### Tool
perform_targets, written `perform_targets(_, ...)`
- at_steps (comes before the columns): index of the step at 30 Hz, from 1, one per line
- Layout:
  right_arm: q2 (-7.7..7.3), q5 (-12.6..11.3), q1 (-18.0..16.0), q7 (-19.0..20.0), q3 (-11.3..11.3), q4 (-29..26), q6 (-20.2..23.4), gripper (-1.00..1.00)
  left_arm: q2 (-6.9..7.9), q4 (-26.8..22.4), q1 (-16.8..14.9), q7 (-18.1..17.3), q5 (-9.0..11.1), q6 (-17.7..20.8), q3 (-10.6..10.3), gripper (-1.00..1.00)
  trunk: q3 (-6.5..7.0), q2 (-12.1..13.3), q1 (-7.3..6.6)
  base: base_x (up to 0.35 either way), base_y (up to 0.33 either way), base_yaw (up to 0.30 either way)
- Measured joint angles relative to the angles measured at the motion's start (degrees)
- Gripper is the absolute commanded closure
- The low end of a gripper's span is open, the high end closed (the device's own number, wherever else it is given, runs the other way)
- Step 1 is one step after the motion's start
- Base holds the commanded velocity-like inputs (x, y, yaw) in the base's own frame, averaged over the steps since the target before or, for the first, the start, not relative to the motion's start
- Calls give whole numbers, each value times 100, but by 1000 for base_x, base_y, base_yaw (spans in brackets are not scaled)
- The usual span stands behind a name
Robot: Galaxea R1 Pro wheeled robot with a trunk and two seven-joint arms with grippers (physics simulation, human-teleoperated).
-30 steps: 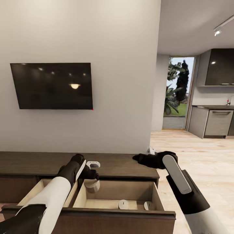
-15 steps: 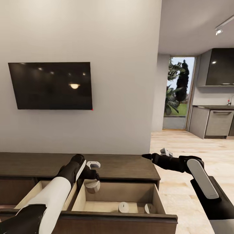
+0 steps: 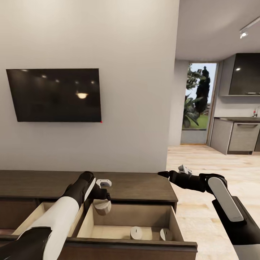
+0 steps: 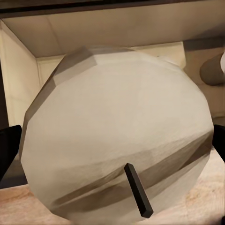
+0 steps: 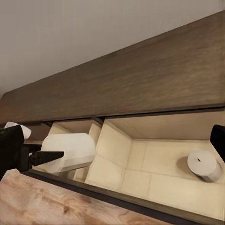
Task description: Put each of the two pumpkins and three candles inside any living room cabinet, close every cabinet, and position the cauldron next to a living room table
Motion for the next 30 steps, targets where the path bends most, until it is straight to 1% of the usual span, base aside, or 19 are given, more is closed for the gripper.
perform_targets(9,0,-10,0,1,0,0,0,-100,-2,0,1,5,-2,0,0,100,0,0,0,7,-3,0)
perform_targets(30,8,-12,4,0,1,0,0,-100,-38,1,2,20,-1,0,0,100,-377,-841,461,0,0,0)
